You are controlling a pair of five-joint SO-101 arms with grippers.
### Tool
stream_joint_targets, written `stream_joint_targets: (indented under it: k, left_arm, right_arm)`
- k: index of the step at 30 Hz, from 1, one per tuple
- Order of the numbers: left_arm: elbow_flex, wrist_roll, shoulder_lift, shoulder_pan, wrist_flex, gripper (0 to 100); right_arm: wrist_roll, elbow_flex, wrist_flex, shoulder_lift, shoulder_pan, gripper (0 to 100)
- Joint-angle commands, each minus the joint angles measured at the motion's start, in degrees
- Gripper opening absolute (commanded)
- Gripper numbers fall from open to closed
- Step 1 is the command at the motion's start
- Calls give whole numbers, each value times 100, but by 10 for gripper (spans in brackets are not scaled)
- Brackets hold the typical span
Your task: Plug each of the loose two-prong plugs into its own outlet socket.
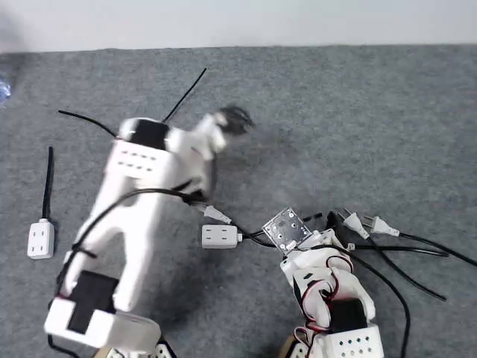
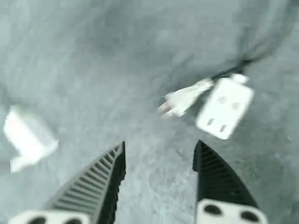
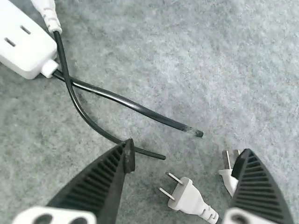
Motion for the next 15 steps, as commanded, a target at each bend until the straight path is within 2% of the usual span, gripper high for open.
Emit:
stream_joint_targets:
  k: [1, 4, 7, 9, 12, 15]
  left_arm:
    - [312, 1213, -396, -993, -193, 222]
    - [998, 1873, -492, -1793, -1037, 222]
    - [1912, 2365, -580, -2409, -1996, 222]
    - [2554, 2699, -651, -2629, -2549, 222]
    - [3354, 3138, -791, -2848, -3253, 222]
    - [3653, 3288, -1064, -3165, -3543, 222]
  right_arm:
    - [-185, -677, -13, 22, 40, 335]
    - [-545, -1415, 92, 31, -127, 335]
    - [-448, -1503, -48, 321, -804, 335]
    - [-440, -1556, -321, 796, -1121, 335]
    - [-440, -2119, -585, 1771, -1218, 335]
    - [-527, -3095, -576, 2967, -1235, 335]
